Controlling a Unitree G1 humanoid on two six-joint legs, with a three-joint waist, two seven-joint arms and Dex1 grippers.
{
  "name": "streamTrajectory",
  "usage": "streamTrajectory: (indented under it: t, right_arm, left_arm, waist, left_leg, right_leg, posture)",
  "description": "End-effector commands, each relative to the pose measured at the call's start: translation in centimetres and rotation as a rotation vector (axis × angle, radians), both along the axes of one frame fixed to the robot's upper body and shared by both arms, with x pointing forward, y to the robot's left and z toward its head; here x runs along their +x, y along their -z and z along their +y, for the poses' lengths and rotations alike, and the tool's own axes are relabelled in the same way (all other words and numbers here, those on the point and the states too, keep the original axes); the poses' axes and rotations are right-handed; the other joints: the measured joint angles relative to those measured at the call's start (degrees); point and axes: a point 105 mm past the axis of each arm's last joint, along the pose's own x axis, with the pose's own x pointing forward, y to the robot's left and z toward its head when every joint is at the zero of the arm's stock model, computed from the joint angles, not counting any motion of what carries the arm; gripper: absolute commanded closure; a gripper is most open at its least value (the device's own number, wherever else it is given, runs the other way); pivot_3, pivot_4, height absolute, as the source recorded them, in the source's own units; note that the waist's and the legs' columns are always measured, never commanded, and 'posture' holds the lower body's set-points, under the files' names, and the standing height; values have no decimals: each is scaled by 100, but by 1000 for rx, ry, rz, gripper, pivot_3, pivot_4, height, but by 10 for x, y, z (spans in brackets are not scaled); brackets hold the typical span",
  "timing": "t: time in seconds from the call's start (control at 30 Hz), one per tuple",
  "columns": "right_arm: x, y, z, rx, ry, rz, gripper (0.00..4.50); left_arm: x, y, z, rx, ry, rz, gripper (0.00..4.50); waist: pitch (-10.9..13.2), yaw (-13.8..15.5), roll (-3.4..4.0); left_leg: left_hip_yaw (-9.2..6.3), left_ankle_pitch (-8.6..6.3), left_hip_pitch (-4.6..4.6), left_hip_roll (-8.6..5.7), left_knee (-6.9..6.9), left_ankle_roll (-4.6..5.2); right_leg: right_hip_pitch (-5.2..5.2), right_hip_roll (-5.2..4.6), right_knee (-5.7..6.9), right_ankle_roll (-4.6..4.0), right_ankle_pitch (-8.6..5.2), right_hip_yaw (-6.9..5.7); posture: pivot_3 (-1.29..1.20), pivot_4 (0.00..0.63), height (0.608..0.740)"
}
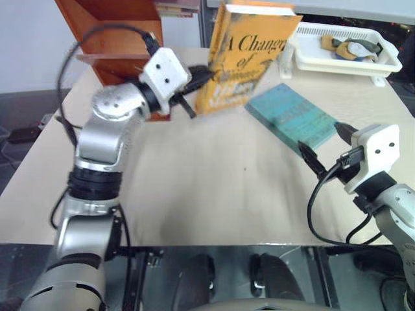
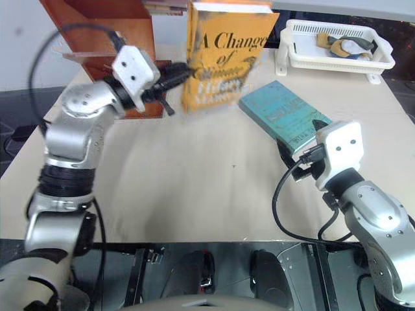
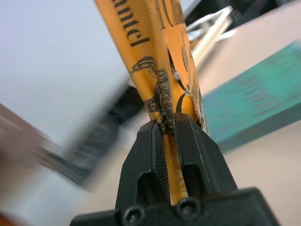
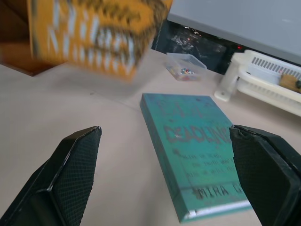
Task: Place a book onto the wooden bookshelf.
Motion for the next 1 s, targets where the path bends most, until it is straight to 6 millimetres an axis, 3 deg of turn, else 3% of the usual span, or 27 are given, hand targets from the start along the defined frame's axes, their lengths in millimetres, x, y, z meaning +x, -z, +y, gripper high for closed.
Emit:
streamTrajectory:
  t: [0.03,0.2,0.53,0.63,0.73,1.0]
  right_arm:
    - [-2,-14,9,11,-72,-61,0]
    - [-1,-30,31,29,-255,-117,0]
    - [-9,-58,56,-67,-514,-197,0]
    - [-4,-66,59,-94,-545,-223,0]
    - [0,-70,62,-106,-568,-234,0]
    - [1,-74,68,-138,-619,-247,0]
  left_arm:
    - [-18,-31,-2,173,35,-259,4499]
    - [-17,-58,20,439,-81,-383,4499]
    - [0,-83,90,669,-379,-311,4499]
    - [13,-78,125,764,-533,-225,4499]
    - [26,-69,146,819,-627,-140,4499]
    - [43,-56,157,890,-680,-18,4499]
  waist:
    - [0,46,0]
    - [5,73,-1]
    - [7,79,-3]
    - [9,77,-7]
    - [9,75,-7]
    - [16,-7,-18]
  left_leg:
    - [5,0,0,-1,1,0]
    - [32,-1,-3,1,2,2]
    - [45,-5,-6,8,4,10]
    - [46,-6,-7,8,4,11]
    - [52,-8,-4,8,4,14]
    - [84,-9,-8,18,7,17]
  right_leg:
    - [0,-1,-1,0,0,1]
    - [-1,1,-4,3,-1,-1]
    - [-9,5,4,8,-4,3]
    - [-9,4,2,9,-5,3]
    - [-12,4,6,11,-6,6]
    - [-44,5,43,8,-6,33]
  posture:
    - [0,150,740]
    - [0,150,740]
    - [0,150,740]
    - [0,150,740]
    - [0,150,740]
    - [0,150,740]
